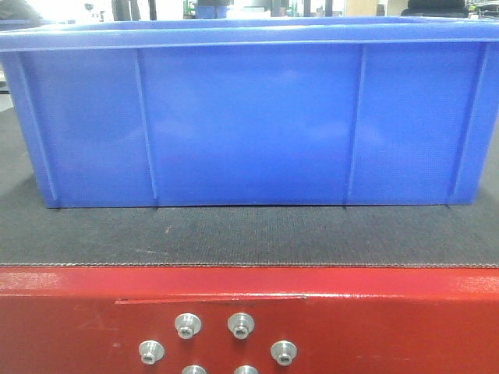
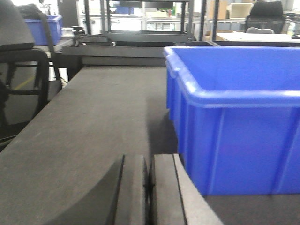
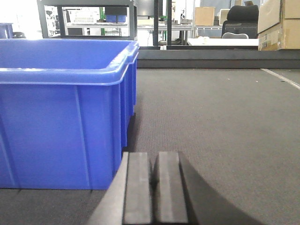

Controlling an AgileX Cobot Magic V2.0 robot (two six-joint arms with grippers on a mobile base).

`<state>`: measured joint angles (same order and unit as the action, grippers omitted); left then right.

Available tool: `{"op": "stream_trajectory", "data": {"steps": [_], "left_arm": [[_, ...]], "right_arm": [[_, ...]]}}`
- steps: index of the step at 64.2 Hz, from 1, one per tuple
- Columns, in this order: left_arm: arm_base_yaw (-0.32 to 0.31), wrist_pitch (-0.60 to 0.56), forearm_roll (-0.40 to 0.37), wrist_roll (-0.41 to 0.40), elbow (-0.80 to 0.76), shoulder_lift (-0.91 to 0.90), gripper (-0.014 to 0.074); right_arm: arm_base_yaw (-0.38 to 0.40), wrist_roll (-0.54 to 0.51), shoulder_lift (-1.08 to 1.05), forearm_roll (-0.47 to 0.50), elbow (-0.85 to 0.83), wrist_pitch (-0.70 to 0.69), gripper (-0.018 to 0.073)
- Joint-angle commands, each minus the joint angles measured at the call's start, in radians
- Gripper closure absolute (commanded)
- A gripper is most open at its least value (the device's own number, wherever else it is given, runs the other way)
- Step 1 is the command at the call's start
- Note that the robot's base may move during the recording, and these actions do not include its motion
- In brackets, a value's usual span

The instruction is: Move blue bin to conveyor side

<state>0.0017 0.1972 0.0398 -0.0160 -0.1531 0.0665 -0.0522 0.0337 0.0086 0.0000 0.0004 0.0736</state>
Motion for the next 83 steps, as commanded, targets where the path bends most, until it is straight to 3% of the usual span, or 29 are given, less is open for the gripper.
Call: {"op": "stream_trajectory", "data": {"steps": [1,11,16,83], "left_arm": [[0.024,-0.013,-0.02,0.016,0.048,-0.067,0.0602],[0.052,-0.062,-0.045,0.016,0.123,-0.067,0.0602],[0.052,-0.189,-0.049,0.009,0.153,-0.067,0.0602],[0.05,-0.161,-0.049,0.009,0.153,-0.067,0.0602]], "right_arm": [[0.004,-0.005,-0.009,0.005,0.0,-0.029,0.0648],[0.004,-0.005,-0.009,0.005,0.0,-0.029,0.0648],[0.004,-0.005,-0.009,0.005,0.0,-0.029,0.0648],[0.004,-0.005,-0.009,0.005,0.0,-0.029,0.0648]]}}
